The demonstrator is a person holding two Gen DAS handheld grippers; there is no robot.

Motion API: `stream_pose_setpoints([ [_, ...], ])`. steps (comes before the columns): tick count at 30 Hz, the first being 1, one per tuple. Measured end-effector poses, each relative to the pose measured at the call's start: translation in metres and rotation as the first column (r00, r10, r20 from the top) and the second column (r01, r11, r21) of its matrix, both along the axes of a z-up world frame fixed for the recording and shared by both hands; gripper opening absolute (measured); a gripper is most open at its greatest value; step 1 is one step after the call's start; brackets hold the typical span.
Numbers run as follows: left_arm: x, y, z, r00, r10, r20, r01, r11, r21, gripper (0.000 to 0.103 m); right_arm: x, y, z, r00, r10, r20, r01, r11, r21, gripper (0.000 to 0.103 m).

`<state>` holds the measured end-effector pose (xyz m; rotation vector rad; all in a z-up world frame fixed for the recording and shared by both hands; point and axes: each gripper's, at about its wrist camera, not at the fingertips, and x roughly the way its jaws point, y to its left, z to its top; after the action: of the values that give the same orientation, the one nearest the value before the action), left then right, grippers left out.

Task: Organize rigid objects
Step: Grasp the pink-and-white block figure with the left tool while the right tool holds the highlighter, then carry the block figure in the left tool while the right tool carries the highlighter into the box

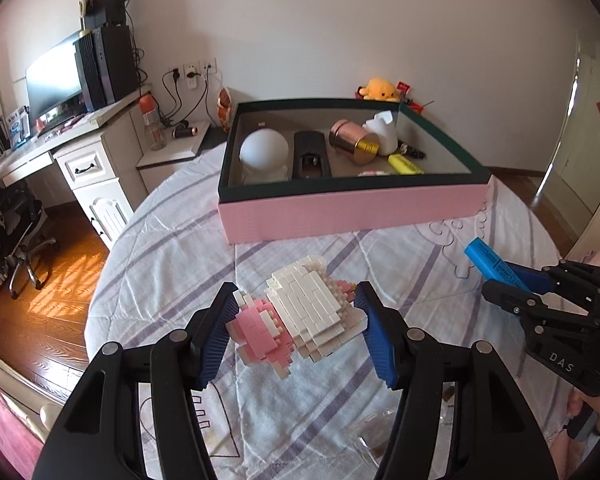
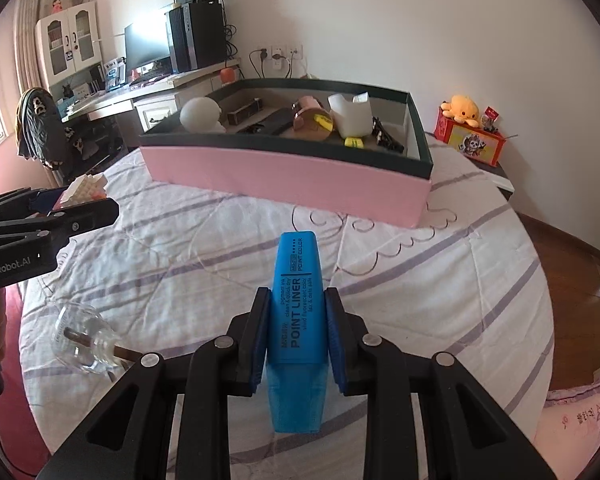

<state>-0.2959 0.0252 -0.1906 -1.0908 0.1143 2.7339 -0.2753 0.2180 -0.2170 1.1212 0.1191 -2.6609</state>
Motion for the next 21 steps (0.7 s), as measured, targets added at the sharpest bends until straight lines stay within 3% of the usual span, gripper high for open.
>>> stream_pose_setpoints([
  [12,0.003,0.009,0.033,0.997,-0.046,-0.059,0.047,0.999,0.02,0.061,-0.009,0.005,0.041,0.996,-0.039,-0.083,0.039,0.999,-0.002,0.027],
  [21,-0.02,0.019,0.063,0.988,-0.117,-0.097,0.121,0.992,0.03,0.061,-0.034,0.005,0.079,0.989,-0.015,-0.145,0.018,1.0,0.015,0.027],
])
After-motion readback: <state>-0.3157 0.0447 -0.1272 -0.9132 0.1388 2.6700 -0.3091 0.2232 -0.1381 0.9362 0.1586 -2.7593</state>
